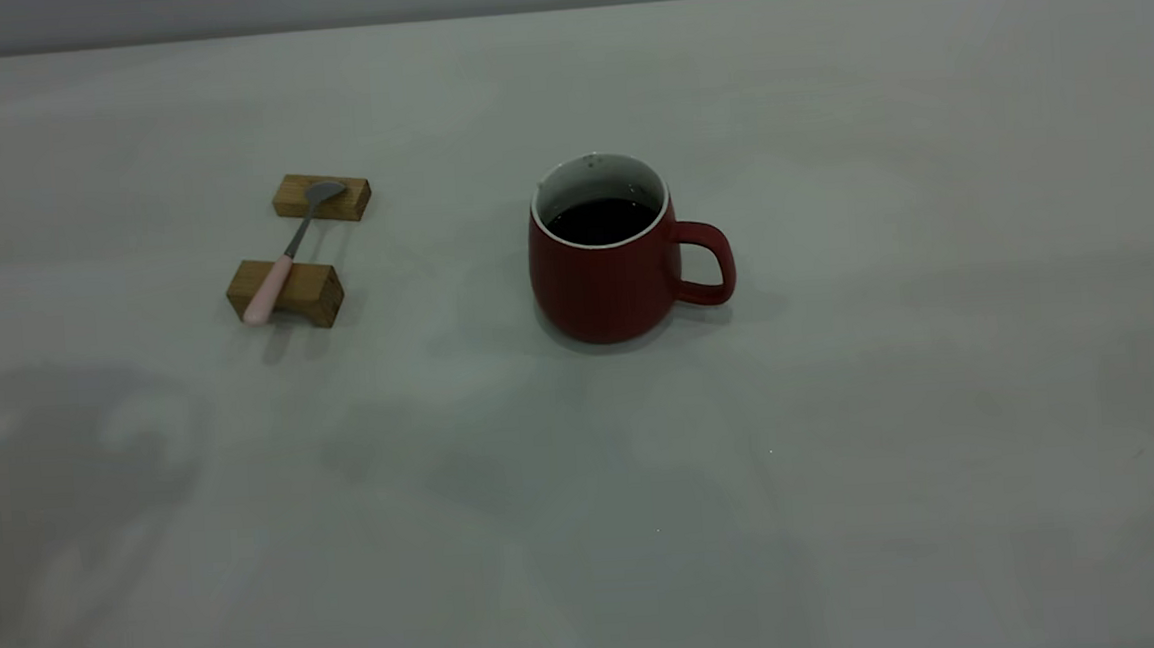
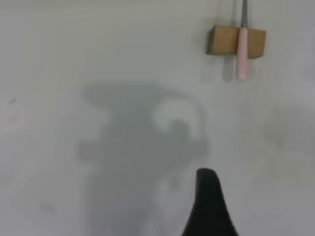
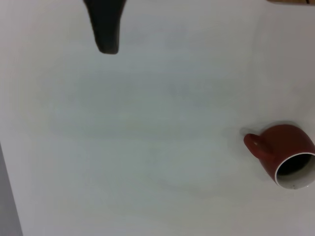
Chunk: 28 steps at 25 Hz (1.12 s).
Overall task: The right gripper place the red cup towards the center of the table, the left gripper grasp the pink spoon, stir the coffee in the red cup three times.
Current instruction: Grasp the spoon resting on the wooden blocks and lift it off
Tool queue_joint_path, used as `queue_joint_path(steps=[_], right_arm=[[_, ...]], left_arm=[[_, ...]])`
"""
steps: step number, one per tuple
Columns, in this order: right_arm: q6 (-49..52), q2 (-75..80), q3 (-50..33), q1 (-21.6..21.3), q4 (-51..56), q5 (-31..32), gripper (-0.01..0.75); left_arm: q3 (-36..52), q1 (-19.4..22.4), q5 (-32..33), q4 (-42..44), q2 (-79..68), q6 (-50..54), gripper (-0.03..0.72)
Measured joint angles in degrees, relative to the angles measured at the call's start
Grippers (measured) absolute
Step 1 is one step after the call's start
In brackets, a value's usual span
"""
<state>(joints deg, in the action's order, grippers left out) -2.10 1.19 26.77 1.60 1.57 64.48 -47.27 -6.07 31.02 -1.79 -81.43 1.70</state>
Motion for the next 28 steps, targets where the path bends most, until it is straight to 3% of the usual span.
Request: queue_joint_path(steps=[8,19,28], right_arm=[[0.0,0.0,0.0,0.0,0.0,0.05,0.584],[0.0,0.0,0.0,0.0,0.0,0.1,0.584],[0.05,0.0,0.0,0.0,0.0,0.1,0.584]], left_arm=[[-7.24,-4.77,-7.36,-1.65,-22.56,1.09,0.618],[-8.24,-5.22,-17.46,-1.85,-36.46,3.26,0.602],[-14.2,-5.74,-16.45,-1.92,-42.65,3.3,0.595]])
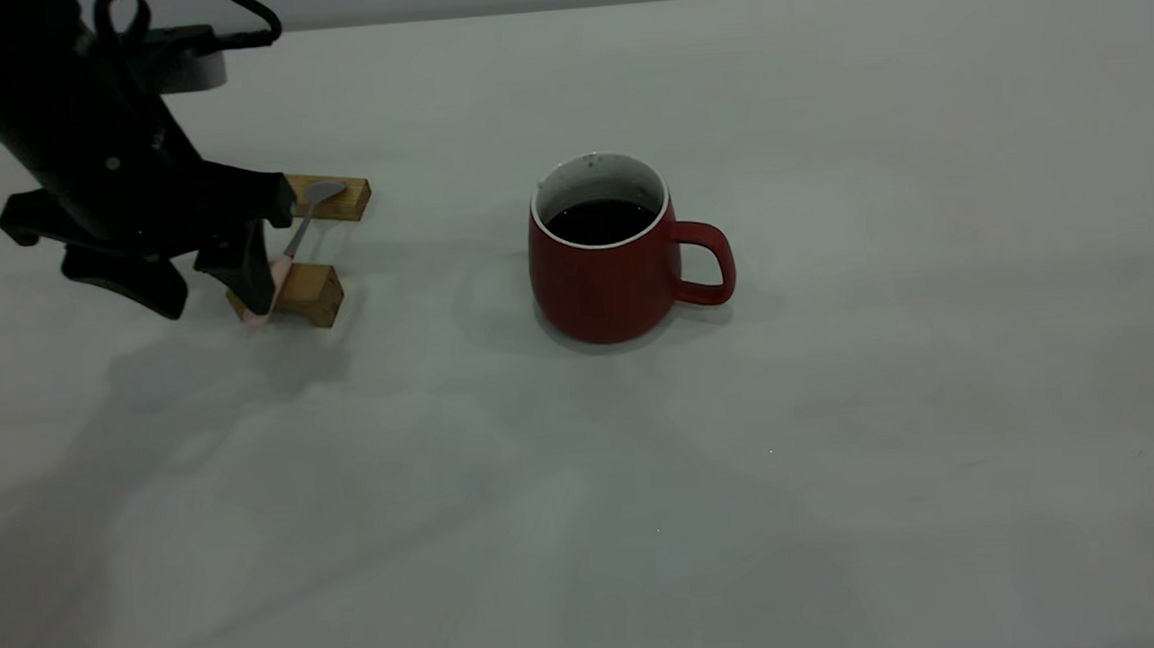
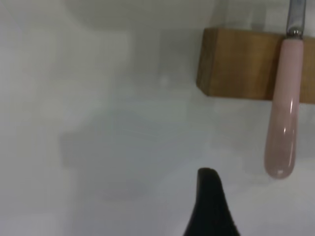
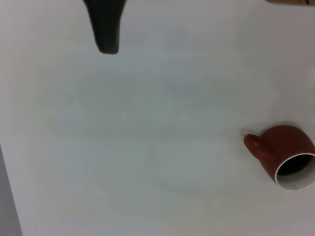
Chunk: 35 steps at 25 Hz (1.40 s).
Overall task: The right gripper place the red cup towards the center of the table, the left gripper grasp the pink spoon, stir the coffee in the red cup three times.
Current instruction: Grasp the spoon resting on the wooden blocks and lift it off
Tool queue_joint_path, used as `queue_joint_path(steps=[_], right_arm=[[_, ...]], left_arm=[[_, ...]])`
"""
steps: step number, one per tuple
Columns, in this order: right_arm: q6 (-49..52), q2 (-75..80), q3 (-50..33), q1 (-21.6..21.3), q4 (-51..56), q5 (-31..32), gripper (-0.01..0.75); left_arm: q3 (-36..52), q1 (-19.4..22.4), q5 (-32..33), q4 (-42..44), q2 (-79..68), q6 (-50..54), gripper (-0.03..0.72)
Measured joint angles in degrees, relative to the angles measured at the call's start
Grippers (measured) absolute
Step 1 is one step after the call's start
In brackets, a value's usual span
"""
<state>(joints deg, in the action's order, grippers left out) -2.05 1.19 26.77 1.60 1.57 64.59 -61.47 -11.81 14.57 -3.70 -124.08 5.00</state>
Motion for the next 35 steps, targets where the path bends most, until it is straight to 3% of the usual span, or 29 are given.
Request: queue_joint_path(steps=[14,18,24,27,31,35], right_arm=[[0.0,0.0,0.0,0.0,0.01,0.0,0.584],[0.0,0.0,0.0,0.0,0.01,0.05,0.584],[0.0,0.0,0.0,0.0,0.01,0.05,0.584],[0.0,0.0,0.0,0.0,0.01,0.05,0.584],[0.0,0.0,0.0,0.0,0.01,0.05,0.584],[0.0,0.0,0.0,0.0,0.01,0.05,0.584]], left_arm=[[-4.11,-1.95,1.33,-0.11,-5.23,-0.07,0.569],[-4.13,-1.95,1.21,-0.11,-6.44,-0.01,0.467],[-5.1,-1.95,1.08,-0.11,-7.13,0.82,0.18],[-6.65,-1.95,1.5,-0.11,-7.13,1.18,0.157],[-10.51,-1.95,7.67,-0.11,-7.13,1.24,0.157],[-16.6,-1.95,21.6,-0.96,-6.39,1.29,0.157]])
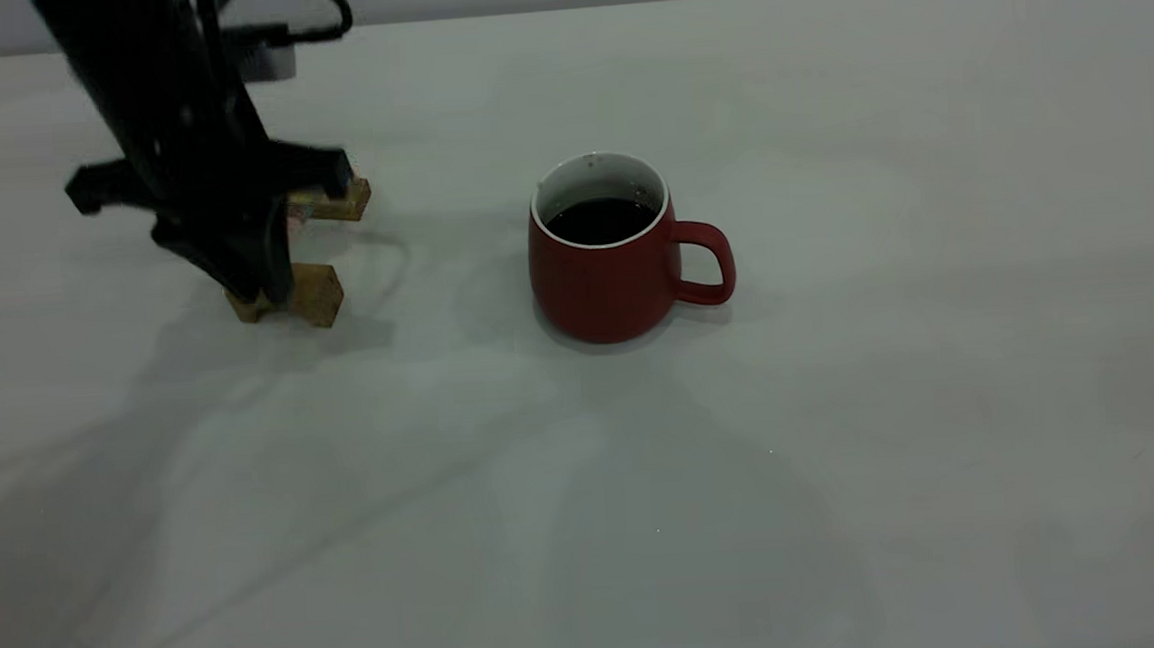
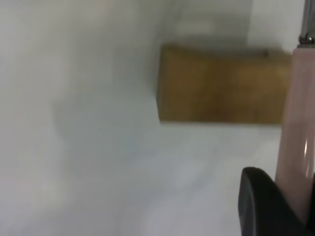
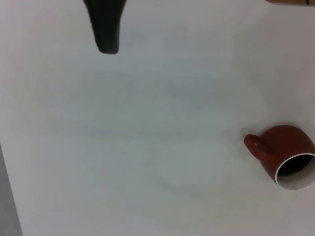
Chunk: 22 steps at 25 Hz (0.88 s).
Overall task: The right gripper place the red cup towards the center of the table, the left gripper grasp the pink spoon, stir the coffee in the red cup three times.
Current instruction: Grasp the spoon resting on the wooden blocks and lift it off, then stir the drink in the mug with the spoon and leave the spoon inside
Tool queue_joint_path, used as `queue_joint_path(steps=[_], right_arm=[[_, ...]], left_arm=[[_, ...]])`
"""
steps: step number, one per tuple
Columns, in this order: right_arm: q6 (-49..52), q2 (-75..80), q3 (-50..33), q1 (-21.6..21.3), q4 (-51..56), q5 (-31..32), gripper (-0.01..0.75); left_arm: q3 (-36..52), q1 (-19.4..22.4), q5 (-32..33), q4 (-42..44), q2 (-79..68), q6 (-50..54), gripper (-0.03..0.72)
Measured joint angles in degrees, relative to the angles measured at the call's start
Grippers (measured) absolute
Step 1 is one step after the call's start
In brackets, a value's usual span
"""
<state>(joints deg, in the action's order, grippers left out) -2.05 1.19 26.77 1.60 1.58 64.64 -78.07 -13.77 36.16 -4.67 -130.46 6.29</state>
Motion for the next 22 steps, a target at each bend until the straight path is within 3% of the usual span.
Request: queue_joint_path(steps=[4,8,13,18,22], right_arm=[[0.0,0.0,0.0,0.0,0.0,0.0,0.584],[0.0,0.0,0.0,0.0,0.0,0.0,0.584],[0.0,0.0,0.0,0.0,0.0,0.0,0.584],[0.0,0.0,0.0,0.0,0.0,0.0,0.584],[0.0,0.0,0.0,0.0,0.0,0.0,0.584]], left_arm=[[-7.7,0.0,16.3,-7.55,2.61,-2.36,0.157],[-15.68,0.0,29.9,-21.7,4.12,-3.9,0.157],[-18.93,-0.39,30.75,-39.96,4.27,4.38,0.157],[-18.93,-3.63,30.75,-48.43,4.27,21.26,0.157],[-18.93,-6.95,30.75,-55.29,4.27,28.24,0.157]])
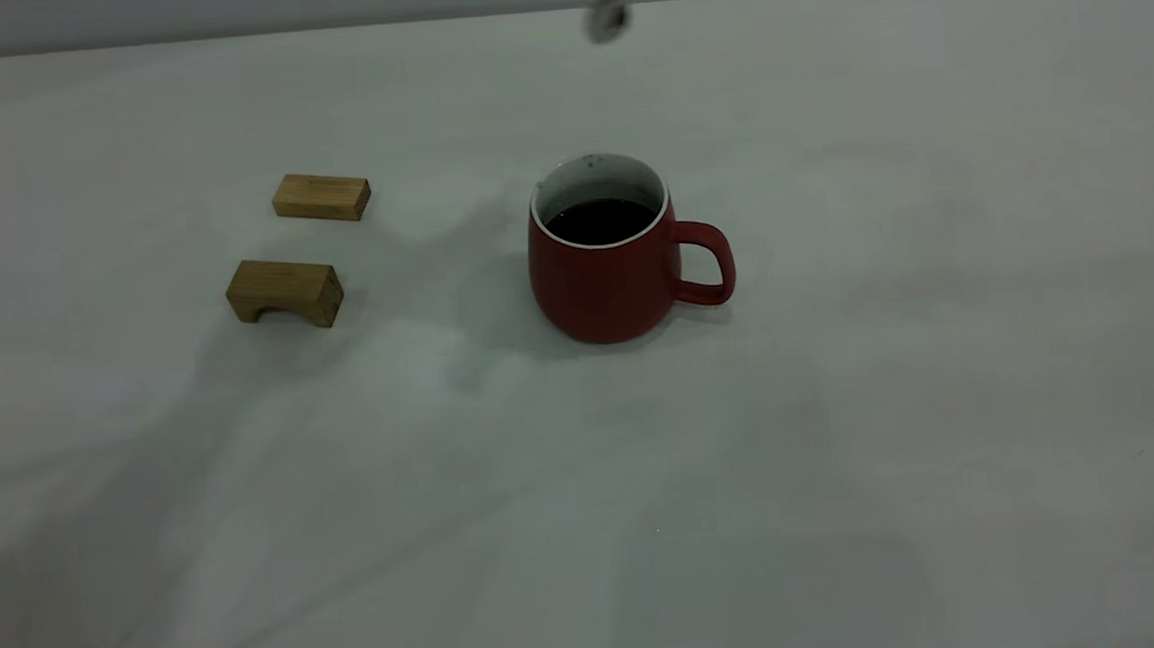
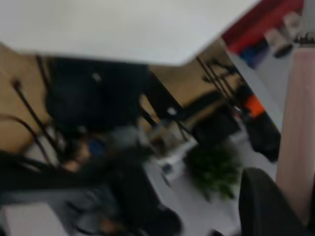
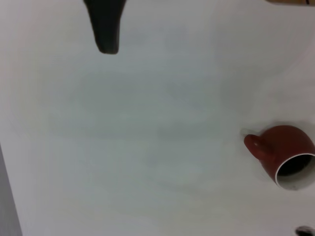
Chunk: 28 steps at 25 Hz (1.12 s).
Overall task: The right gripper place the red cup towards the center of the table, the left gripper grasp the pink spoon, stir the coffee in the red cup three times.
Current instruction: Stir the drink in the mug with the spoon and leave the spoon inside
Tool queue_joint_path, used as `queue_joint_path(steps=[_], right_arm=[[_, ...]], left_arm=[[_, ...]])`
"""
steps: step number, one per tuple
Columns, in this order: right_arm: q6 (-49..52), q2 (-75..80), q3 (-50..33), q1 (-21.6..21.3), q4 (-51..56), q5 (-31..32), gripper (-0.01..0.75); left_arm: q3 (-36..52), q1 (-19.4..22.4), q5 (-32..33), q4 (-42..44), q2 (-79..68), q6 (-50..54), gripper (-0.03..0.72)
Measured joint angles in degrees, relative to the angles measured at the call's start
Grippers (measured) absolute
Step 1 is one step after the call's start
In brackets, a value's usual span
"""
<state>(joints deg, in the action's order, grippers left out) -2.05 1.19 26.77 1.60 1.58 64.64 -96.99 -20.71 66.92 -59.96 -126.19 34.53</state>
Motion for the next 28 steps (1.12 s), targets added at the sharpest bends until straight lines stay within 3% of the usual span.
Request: queue_joint_path(steps=[5,13,28], right_arm=[[0.0,0.0,0.0,0.0,0.0,0.0,0.584],[0.0,0.0,0.0,0.0,0.0,0.0,0.584],[0.0,0.0,0.0,0.0,0.0,0.0,0.584]], left_arm=[[0.0,-0.99,0.0,-5.04,0.0,8.06,0.157],[0.0,-0.63,0.0,-2.95,-1.57,23.37,0.156],[0.0,1.32,-1.31,-6.23,-13.01,17.43,0.154]])
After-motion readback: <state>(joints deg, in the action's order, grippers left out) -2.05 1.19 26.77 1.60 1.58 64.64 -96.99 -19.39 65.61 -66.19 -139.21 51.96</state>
